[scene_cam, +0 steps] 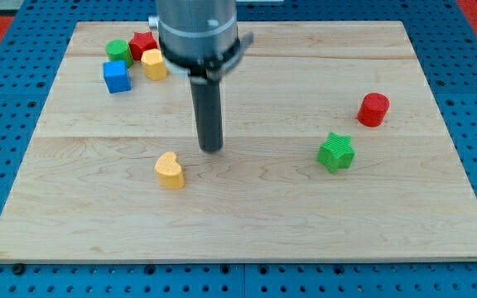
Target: Move the yellow heart right below the blue cube
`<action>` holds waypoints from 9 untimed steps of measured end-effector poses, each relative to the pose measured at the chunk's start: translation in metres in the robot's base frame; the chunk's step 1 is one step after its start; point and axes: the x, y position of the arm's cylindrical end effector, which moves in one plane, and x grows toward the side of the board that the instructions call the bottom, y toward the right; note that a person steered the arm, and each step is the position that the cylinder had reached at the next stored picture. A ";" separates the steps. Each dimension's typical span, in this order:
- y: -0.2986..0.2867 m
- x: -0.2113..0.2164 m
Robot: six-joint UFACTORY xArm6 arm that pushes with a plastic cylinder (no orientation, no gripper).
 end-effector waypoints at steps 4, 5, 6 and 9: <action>-0.159 0.008; -0.186 0.019; -0.204 0.002; -0.150 -0.004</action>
